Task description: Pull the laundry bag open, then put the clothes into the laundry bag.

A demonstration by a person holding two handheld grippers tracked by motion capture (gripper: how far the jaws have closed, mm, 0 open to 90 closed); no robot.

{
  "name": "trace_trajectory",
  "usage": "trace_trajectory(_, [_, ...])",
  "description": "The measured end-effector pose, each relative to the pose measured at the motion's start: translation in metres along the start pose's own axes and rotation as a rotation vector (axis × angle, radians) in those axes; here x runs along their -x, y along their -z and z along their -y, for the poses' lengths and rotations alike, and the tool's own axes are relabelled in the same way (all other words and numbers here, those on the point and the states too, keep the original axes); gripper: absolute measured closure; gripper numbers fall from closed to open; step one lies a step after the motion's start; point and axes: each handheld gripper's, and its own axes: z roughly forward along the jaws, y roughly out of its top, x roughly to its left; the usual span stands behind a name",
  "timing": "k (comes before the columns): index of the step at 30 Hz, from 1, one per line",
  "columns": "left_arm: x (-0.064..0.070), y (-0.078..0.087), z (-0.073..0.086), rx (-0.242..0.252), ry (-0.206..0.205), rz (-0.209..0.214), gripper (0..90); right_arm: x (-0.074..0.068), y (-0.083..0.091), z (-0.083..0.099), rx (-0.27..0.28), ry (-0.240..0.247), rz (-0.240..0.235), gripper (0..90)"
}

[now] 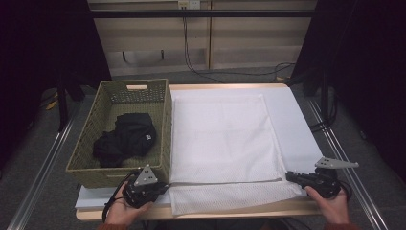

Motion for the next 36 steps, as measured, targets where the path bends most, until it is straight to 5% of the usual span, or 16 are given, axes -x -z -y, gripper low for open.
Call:
trace_trajectory(10, [0.000, 0.000, 0.002, 0.035, 0.019, 0.032, 80.4, -0.001, -0.012, 0.007, -0.078, 0.012, 0.048, 77.4])
trace_trajectory(19, [0.006, 0.003, 0.000, 0.066, 0.045, 0.029, 56.4, -0.004, -0.001, 0.004, 0.020, 0.035, 0.071, 61.8])
trace_trajectory(20, [0.008, 0.004, 0.000, 0.094, 0.073, 0.040, 55.3, -0.006, 0.001, 0.002, 0.044, 0.044, 0.079, 57.2])
trace_trajectory(24, [0.014, 0.009, -0.001, 0.118, 0.081, 0.029, 42.3, -0.010, 0.002, 0.000, 0.062, 0.058, 0.055, 54.1])
trace_trajectory(28, [0.021, 0.020, 0.001, 0.199, 0.107, 0.026, 32.0, -0.015, 0.003, -0.005, 0.093, 0.069, 0.033, 47.3])
trace_trajectory(36, [0.027, 0.032, 0.006, 0.271, 0.115, -0.005, 24.8, -0.029, -0.008, -0.017, 0.081, 0.107, -0.023, 47.8])
